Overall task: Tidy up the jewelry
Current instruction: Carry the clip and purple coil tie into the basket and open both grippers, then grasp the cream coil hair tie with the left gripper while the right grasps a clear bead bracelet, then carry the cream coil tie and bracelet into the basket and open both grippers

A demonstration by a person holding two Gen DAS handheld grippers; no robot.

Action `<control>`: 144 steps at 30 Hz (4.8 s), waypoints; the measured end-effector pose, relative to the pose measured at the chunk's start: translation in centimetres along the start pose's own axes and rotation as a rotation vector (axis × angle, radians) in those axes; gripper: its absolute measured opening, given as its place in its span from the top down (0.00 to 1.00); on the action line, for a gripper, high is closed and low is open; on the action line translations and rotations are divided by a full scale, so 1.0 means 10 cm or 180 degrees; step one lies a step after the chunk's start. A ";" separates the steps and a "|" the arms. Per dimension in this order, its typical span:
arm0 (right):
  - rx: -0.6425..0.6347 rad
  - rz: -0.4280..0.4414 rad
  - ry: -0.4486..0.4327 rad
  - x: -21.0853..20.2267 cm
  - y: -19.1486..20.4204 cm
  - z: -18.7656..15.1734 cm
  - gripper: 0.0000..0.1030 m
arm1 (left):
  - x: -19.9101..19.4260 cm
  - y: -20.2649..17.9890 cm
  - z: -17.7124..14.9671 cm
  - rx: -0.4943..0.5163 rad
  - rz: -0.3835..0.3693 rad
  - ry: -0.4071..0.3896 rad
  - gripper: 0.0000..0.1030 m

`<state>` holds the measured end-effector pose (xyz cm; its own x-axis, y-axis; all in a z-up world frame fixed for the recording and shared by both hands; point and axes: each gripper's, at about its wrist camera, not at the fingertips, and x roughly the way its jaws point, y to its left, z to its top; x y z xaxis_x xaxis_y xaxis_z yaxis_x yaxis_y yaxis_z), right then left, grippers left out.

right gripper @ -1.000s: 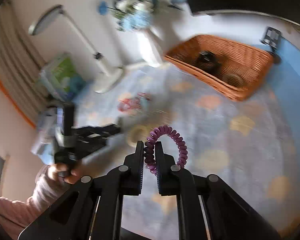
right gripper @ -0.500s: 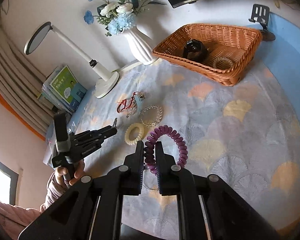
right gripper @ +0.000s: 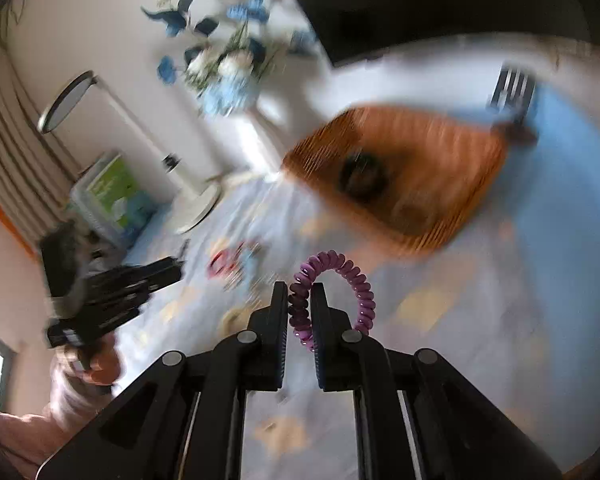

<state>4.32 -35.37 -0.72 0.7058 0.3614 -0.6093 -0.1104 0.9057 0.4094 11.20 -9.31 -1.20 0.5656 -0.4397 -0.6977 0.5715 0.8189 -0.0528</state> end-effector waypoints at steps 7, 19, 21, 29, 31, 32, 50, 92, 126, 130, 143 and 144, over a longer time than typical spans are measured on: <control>-0.0195 -0.0534 0.0017 0.37 -0.36 0.75 0.88 | 0.52 -0.48 0.88 0.0265 -0.0276 0.0048 0.79; 0.0105 -0.0715 0.0502 1.30 -1.05 1.10 0.87 | 1.78 -1.02 1.18 0.0268 -0.0731 0.0485 0.79; 0.0099 -0.0745 0.0539 1.37 -1.06 1.10 0.87 | 1.83 -1.03 1.17 0.0249 -0.0756 0.0503 0.79; 0.0228 -0.0703 0.0545 1.31 -1.04 1.06 0.82 | 1.59 -0.95 1.15 0.0276 -0.0702 0.0397 0.61; 0.0280 -0.0637 0.0500 1.21 -1.02 1.05 0.74 | 1.38 -0.86 1.15 0.0247 -0.0682 0.0310 0.60; 0.0291 -0.0633 0.0477 1.16 -0.99 1.05 0.69 | 1.31 -0.82 1.14 0.0234 -0.0681 0.0282 0.60; -0.0014 -0.0327 0.0353 0.47 0.32 0.40 0.68 | -0.27 0.27 0.15 -0.0170 -0.0388 -0.0067 0.59; -0.1093 -0.0753 0.0970 1.89 1.05 -0.41 0.92 | 0.46 0.29 -0.91 -0.0006 0.0289 0.0537 0.90; -0.0441 -0.1117 0.0035 0.25 0.35 0.79 0.92 | 0.22 -0.06 0.56 0.0102 -0.0202 -0.0002 0.90; -0.0405 -0.1238 -0.0051 0.36 0.11 1.11 0.92 | 0.52 -0.10 0.96 0.0073 -0.0166 0.0024 0.90; -0.0016 -0.1019 0.0373 1.43 -0.74 1.40 0.92 | 1.85 -0.10 1.45 -0.0082 0.0059 0.0350 0.90; 0.0024 -0.1015 0.0416 1.49 -0.80 1.38 0.92 | 1.90 -0.11 1.46 -0.0095 0.0044 0.0370 0.90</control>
<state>25.41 -40.28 -3.71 0.6082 0.0861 -0.7891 0.1068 0.9762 0.1889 29.95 -23.92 -3.98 0.4995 -0.3838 -0.7767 0.5452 0.8360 -0.0625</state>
